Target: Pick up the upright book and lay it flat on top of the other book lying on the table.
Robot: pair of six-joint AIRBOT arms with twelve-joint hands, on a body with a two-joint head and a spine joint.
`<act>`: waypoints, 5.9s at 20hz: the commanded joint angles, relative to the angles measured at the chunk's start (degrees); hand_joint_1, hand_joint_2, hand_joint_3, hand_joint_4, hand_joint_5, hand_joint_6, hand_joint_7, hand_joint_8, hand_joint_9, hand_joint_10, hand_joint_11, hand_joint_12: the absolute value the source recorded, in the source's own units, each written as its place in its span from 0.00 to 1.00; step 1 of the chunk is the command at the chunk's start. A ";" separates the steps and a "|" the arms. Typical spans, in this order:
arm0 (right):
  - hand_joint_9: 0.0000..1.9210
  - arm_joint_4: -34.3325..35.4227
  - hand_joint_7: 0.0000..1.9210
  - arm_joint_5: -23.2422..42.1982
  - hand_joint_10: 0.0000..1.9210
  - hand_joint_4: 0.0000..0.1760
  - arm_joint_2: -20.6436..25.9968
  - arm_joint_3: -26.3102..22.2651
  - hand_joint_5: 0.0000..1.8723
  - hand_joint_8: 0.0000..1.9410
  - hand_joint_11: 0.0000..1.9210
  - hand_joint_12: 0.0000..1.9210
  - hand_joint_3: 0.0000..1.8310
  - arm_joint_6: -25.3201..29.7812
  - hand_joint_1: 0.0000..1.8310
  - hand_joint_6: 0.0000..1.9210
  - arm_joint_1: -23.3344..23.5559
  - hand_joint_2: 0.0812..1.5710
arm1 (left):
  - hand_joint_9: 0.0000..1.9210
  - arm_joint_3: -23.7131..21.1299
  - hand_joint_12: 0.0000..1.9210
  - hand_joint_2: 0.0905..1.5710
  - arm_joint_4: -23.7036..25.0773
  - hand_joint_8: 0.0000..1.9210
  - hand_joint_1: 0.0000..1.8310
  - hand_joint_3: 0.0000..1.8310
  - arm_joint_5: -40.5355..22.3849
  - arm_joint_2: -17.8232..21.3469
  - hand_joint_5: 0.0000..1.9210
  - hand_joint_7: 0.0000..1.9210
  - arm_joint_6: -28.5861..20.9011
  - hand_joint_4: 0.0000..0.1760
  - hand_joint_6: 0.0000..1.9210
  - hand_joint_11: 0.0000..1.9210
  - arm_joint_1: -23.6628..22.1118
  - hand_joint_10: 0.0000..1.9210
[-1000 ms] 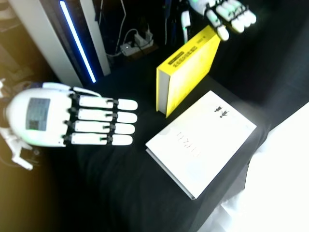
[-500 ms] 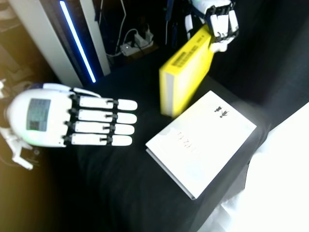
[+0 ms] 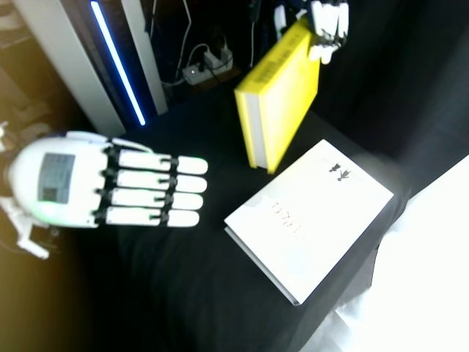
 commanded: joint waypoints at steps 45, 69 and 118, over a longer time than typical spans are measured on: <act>0.62 -3.80 0.50 9.12 0.58 0.00 -12.23 8.64 0.36 0.63 0.52 0.83 0.00 -0.32 0.67 0.69 16.93 0.76 | 0.00 8.51 0.01 0.64 13.37 0.00 0.38 0.00 5.11 -9.65 0.00 0.00 7.25 1.00 0.00 0.00 -27.60 0.00; 0.53 -12.14 0.33 -10.09 1.00 0.00 -10.69 7.94 0.29 0.86 0.51 1.00 0.01 -22.09 0.62 0.82 35.48 0.84 | 0.00 4.00 0.00 0.65 2.97 0.00 0.29 0.01 -2.08 -9.62 0.00 0.00 4.82 1.00 0.00 0.00 -7.30 0.00; 0.60 -6.56 0.51 -11.58 0.70 0.00 -23.66 20.32 0.38 0.65 0.54 0.84 0.00 -13.13 0.67 0.61 16.53 0.74 | 0.00 3.77 0.00 0.82 0.63 0.00 0.15 0.01 -8.71 -9.28 0.00 0.00 -0.36 0.94 0.00 0.00 -3.32 0.00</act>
